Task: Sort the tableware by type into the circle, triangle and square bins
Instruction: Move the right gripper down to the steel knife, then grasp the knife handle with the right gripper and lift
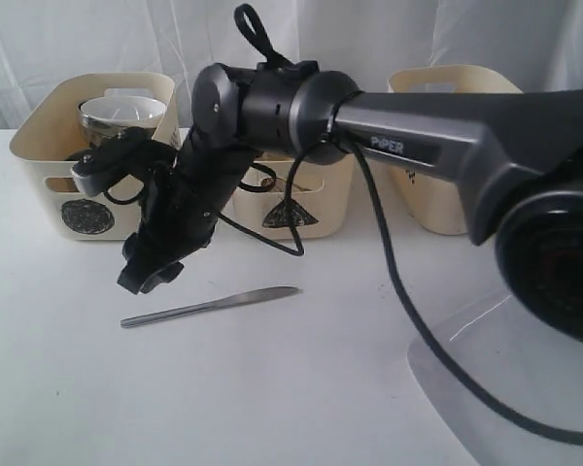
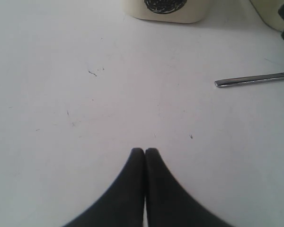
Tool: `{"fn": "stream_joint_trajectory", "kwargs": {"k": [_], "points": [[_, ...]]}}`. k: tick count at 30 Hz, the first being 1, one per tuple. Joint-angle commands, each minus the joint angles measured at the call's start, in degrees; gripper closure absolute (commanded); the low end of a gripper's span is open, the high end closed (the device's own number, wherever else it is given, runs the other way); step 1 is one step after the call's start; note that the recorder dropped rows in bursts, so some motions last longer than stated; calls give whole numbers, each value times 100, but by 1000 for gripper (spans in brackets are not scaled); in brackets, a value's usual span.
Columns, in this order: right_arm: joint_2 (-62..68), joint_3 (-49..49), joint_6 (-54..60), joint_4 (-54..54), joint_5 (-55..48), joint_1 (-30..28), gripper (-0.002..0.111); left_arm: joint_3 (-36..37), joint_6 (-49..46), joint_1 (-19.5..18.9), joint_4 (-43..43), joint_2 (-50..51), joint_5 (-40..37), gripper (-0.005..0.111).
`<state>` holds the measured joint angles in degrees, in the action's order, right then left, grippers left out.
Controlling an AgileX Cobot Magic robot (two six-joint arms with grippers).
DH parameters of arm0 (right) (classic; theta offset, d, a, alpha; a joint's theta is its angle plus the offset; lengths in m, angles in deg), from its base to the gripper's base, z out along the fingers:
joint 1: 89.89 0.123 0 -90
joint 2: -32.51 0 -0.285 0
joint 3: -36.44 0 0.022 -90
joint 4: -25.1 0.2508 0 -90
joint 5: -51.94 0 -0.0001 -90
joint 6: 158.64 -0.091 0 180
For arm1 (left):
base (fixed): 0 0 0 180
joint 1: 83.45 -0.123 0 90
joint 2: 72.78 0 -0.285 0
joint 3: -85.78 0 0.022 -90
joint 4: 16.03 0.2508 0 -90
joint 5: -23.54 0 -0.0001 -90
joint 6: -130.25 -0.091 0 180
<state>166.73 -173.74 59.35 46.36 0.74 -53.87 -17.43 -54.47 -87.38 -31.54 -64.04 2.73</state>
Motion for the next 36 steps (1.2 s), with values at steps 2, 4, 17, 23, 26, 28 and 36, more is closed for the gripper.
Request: {"fn": "stream_joint_trajectory", "kwargs": {"k": [2, 4, 17, 23, 26, 28, 36], "points": [[667, -579, 882, -673, -1143, -10, 53, 43, 29, -3, -58, -29, -229, 107], [803, -590, 983, -755, -1143, -10, 53, 43, 29, -3, -58, -29, -229, 107], [939, -569, 1134, -809, -473, -10, 53, 43, 29, -3, -58, -29, -229, 107], [1122, -569, 1134, -820, -413, -10, 53, 43, 29, -3, -58, -29, -229, 107], [1219, -569, 1134, -809, -426, -10, 53, 43, 29, -3, -58, -29, -229, 107], [1278, -569, 1134, -810, -495, -10, 53, 43, 29, -3, -58, -29, -229, 107], [1289, -580, 1134, -524, -1816, -10, 53, 43, 29, -3, -58, -29, -229, 107]]}}
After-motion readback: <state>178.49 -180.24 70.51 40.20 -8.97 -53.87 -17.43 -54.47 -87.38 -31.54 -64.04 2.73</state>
